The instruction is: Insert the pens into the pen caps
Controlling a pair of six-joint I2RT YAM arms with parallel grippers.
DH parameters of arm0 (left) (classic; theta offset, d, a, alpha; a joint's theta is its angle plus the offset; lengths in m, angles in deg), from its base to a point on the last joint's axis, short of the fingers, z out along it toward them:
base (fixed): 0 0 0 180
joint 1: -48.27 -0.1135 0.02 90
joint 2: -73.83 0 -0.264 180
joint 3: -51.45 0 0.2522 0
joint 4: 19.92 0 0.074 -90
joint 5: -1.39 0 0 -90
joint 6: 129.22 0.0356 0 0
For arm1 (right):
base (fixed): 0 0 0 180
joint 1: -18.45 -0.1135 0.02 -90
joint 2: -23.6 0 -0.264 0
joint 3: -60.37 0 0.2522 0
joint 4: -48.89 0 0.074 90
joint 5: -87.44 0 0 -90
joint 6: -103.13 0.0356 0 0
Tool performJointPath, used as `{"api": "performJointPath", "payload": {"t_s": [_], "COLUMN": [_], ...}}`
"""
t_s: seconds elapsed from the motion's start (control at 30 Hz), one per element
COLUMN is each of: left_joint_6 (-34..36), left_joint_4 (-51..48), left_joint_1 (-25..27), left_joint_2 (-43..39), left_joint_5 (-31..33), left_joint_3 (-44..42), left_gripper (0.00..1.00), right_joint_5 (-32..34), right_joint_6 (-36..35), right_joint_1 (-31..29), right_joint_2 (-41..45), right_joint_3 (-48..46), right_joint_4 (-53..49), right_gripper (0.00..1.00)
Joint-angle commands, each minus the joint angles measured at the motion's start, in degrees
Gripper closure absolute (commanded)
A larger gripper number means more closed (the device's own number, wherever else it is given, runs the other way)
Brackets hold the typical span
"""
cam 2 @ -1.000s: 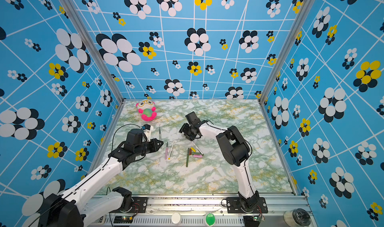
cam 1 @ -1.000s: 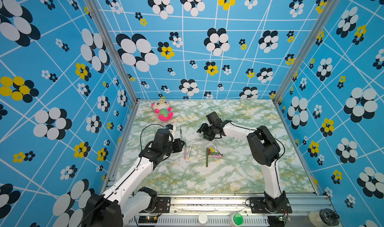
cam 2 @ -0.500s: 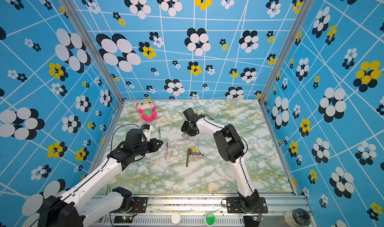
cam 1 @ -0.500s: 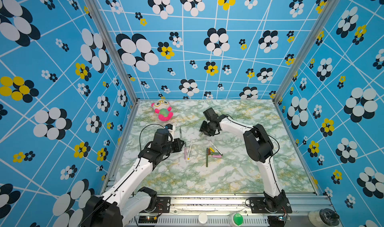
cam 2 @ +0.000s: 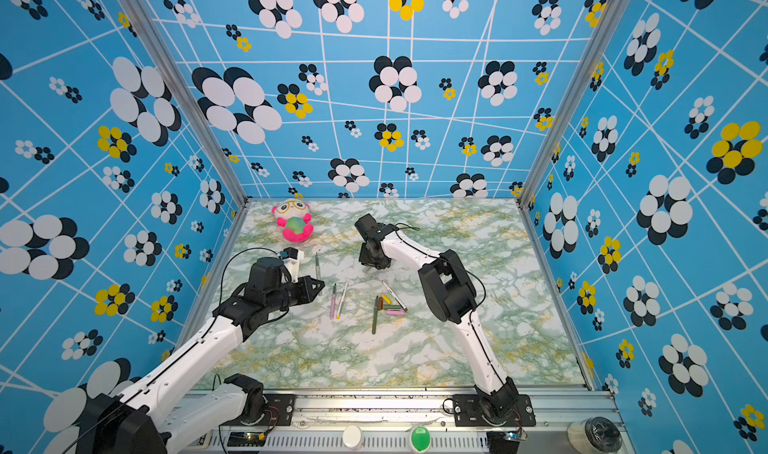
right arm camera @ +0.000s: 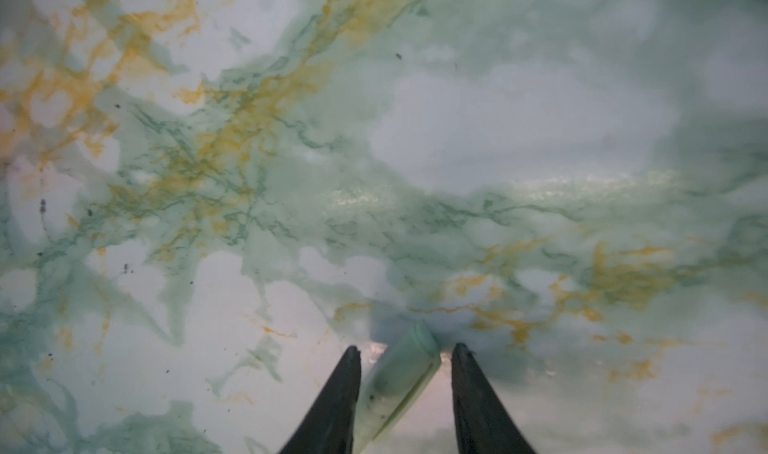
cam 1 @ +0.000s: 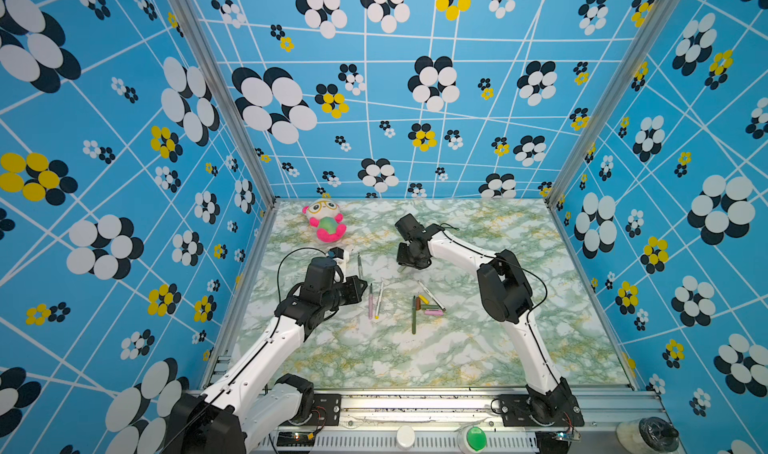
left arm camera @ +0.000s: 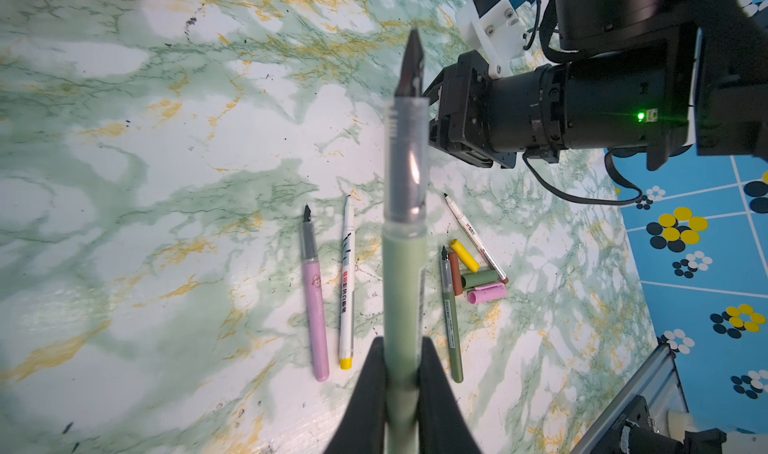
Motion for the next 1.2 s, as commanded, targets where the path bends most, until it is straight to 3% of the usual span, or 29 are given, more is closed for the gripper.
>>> {"api": "performJointPath", "payload": {"t_s": [0.0, 0.2, 0.6, 1.17], "left_joint_6": [1.1, 1.2, 1.1, 0.2], "left_joint_4": [-0.3, -0.3, 0.0, 1.4], "left_joint_1": [-0.7, -0.9, -1.1, -1.1], "left_joint_2": [-1.2, -1.3, -1.3, -0.2], "left_joint_5": [-0.6, -0.7, -1.0, -1.4], "left_joint_3": [0.1, -0.1, 0.1, 0.1], "left_gripper": [1.0, 1.0, 0.99, 0.98], "right_joint_5": [1.3, 3.5, 7.9, 9.4], "right_joint_6": [-1.8, -4.9, -8.3, -10.2], "right_joint_1": [-0.7, -1.8, -2.8, -2.9], "right_joint_2": [-5.1, -7.3, -5.7, -1.7], "right_joint_3": [-0.8, 1.9, -0.6, -7.7], "right_joint_4": [-6.9, -10.5, -12.1, -11.2], "right_gripper": [0.6, 0.62, 0.8, 0.68]}}
